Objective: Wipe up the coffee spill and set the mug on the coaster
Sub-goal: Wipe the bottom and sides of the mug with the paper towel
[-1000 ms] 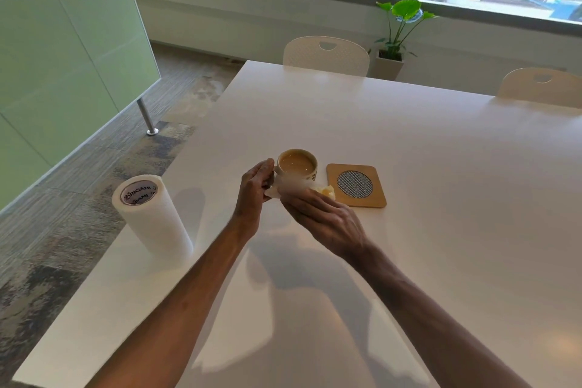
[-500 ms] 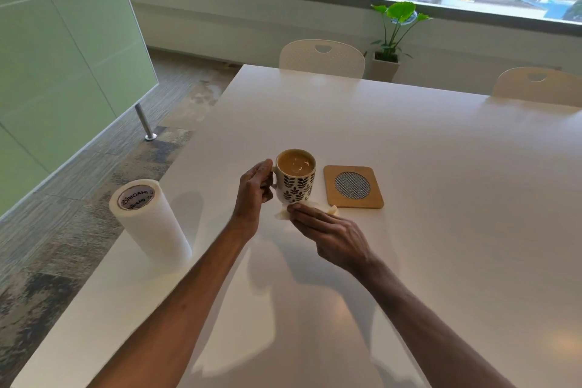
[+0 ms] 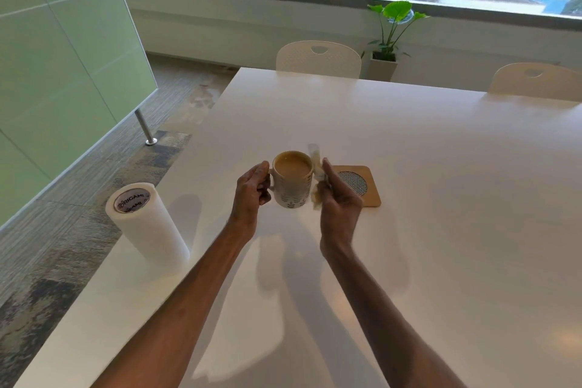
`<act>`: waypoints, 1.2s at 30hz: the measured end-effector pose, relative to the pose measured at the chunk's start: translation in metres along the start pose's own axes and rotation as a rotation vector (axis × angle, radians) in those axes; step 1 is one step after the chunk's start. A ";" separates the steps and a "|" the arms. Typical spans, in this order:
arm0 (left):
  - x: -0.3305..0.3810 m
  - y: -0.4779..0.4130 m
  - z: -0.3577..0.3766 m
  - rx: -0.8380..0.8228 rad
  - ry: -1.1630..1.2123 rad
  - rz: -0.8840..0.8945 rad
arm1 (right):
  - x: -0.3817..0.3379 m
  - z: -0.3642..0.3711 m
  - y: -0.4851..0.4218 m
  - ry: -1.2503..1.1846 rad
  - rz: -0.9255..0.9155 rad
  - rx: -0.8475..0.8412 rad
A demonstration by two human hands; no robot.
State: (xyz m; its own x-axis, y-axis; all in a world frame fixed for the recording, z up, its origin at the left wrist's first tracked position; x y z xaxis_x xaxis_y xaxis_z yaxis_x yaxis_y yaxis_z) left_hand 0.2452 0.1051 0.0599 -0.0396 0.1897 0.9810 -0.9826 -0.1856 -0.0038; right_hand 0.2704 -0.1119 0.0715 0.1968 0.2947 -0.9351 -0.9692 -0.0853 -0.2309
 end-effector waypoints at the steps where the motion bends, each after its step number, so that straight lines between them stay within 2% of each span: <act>1: 0.000 0.000 0.001 0.000 -0.001 0.005 | 0.003 0.006 0.002 0.002 0.015 -0.017; 5: 0.001 -0.001 0.001 -0.001 0.019 0.029 | 0.018 0.013 0.012 -0.013 0.058 -0.062; 12: -0.001 -0.005 -0.005 -0.019 0.055 0.025 | 0.051 -0.008 0.015 0.061 0.235 -0.159; 16: -0.007 -0.003 -0.002 -0.038 0.070 0.009 | 0.033 -0.029 -0.016 0.034 0.199 -0.125; 21: -0.012 -0.002 0.005 -0.063 0.092 0.008 | 0.011 0.002 -0.047 0.066 0.167 -0.424; 26: -0.011 -0.003 0.003 -0.057 0.095 0.020 | 0.022 0.009 -0.053 0.142 0.225 -0.546; 34: -0.014 -0.008 -0.002 -0.043 0.110 0.035 | 0.052 -0.007 -0.031 0.302 0.364 -0.531; 36: -0.015 -0.008 -0.004 -0.040 0.103 0.037 | 0.054 -0.018 -0.025 0.306 0.360 -0.458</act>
State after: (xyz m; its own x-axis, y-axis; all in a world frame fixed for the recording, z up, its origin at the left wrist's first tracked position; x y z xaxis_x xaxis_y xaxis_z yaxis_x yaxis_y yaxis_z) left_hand 0.2533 0.1078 0.0444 -0.0919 0.2819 0.9550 -0.9866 -0.1559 -0.0489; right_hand 0.3082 -0.1111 0.0219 -0.0295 -0.1059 -0.9939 -0.8348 -0.5443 0.0827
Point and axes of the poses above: each hand's wrist, its own y-axis away from the middle knuckle, its own z-axis out of the palm, x = y × z, the point moved 10 cm from there along -y, towards the middle knuckle, and after that the axes turned 14 degrees about -x, right-handed, at the moved point
